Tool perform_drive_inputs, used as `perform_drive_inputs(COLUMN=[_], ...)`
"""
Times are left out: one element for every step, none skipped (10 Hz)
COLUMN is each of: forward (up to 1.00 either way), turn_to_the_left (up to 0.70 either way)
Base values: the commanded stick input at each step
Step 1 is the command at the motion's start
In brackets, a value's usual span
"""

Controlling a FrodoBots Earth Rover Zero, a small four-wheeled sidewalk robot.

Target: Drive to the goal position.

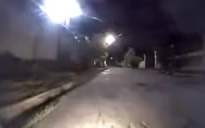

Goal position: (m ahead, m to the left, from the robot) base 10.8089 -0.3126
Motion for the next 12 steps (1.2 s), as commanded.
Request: perform_drive_inputs(forward=[0.7, 0.7, 0.7, 0.7, 0.7, 0.7, 0.7, 0.7, 0.7, 0.7, 0.7, 0.7], turn_to_the_left=[-0.21, 0.0, 0.0, 0.0, 0.0, 0.0, 0.0, 0.0, 0.0, 0.0, 0.0, 0.0])
